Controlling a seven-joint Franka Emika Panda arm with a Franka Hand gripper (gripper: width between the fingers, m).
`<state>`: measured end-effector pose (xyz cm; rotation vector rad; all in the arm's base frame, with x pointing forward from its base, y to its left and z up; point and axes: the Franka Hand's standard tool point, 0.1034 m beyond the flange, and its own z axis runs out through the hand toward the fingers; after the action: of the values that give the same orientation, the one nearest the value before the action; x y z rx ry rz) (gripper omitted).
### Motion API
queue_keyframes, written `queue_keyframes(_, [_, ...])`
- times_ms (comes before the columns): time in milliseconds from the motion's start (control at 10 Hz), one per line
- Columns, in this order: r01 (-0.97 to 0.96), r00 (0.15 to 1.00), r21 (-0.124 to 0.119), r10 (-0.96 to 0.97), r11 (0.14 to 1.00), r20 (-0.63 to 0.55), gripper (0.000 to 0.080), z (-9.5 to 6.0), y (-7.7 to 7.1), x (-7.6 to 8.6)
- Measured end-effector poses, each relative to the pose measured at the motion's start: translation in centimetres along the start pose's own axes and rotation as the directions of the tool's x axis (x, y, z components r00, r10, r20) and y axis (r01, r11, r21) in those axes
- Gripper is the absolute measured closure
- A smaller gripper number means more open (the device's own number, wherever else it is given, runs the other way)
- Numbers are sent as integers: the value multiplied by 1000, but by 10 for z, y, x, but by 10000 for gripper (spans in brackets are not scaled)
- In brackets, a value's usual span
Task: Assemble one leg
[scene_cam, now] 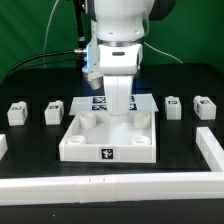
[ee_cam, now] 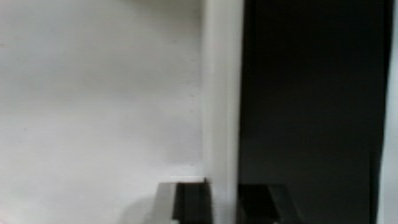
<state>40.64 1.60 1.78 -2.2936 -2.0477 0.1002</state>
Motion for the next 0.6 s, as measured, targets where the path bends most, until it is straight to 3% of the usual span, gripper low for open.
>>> queue_keyframes(600, [2, 1000, 0, -2, 1000, 0, 740, 0, 0, 1])
